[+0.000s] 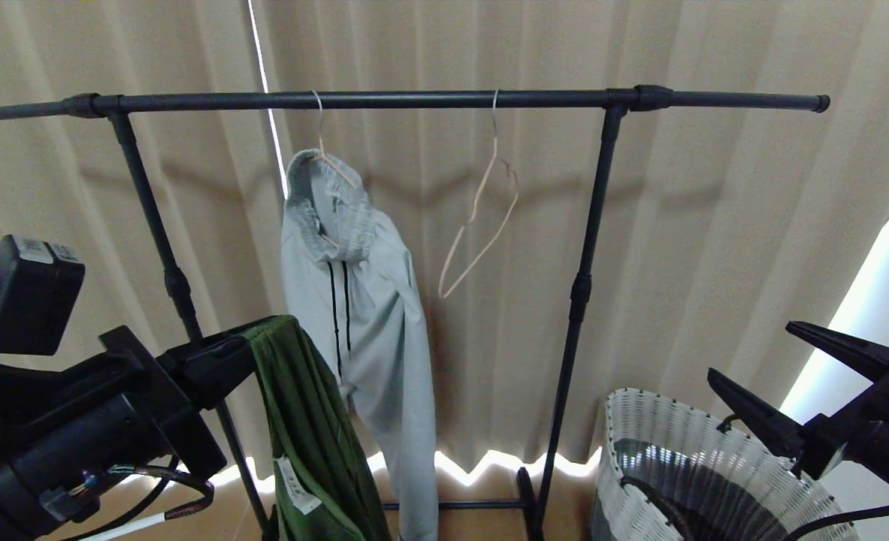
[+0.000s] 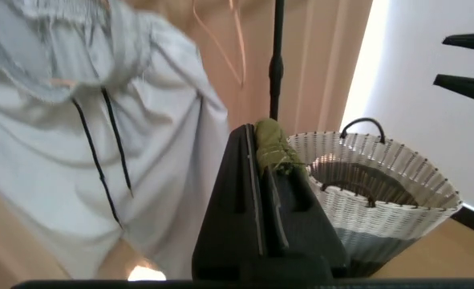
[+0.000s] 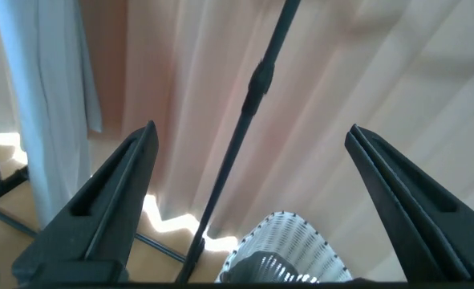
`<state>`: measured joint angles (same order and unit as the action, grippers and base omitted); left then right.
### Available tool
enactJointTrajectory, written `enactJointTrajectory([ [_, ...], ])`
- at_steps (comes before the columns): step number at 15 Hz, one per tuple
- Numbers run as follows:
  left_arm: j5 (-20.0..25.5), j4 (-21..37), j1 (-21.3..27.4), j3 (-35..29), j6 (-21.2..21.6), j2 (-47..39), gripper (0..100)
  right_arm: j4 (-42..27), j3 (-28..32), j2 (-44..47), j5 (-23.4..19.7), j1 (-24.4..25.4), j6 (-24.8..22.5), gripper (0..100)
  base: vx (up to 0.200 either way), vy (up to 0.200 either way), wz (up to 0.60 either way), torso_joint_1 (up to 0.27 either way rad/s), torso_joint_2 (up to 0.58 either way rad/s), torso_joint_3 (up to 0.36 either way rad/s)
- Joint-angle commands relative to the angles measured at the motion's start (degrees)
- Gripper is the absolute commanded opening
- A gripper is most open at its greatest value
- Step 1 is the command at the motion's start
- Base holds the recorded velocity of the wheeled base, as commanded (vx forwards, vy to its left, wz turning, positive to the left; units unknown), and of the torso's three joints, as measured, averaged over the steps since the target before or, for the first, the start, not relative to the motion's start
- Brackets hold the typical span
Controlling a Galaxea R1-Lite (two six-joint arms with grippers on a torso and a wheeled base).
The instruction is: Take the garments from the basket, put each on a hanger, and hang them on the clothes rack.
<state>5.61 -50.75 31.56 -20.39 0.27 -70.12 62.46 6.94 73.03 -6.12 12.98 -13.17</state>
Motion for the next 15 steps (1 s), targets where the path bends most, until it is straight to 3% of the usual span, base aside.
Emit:
enactJointTrajectory([
  [1,0.02,-0.14,-0.01,0.18,0.0,-0.1,0,0.03,-0.08,0.09,-0.03,0.02,-0.02,100,0.0,0.0,0.0,0.198,-0.48,-0.286],
  [8,0.02,-0.14,-0.27,0.62,-0.09,1.21,0,-0.06,-0.26,0.88,-0.12,0.02,-0.11,100,0.0,0.0,0.0,0.068,-0.16,-0.093],
  [15,0.02,-0.14,-0.36,0.62,-0.09,1.21,0,0.03,-0.34,0.88,-0.03,0.02,-0.11,100,0.0,0.2,0.0,0.009,0.0,0.0],
])
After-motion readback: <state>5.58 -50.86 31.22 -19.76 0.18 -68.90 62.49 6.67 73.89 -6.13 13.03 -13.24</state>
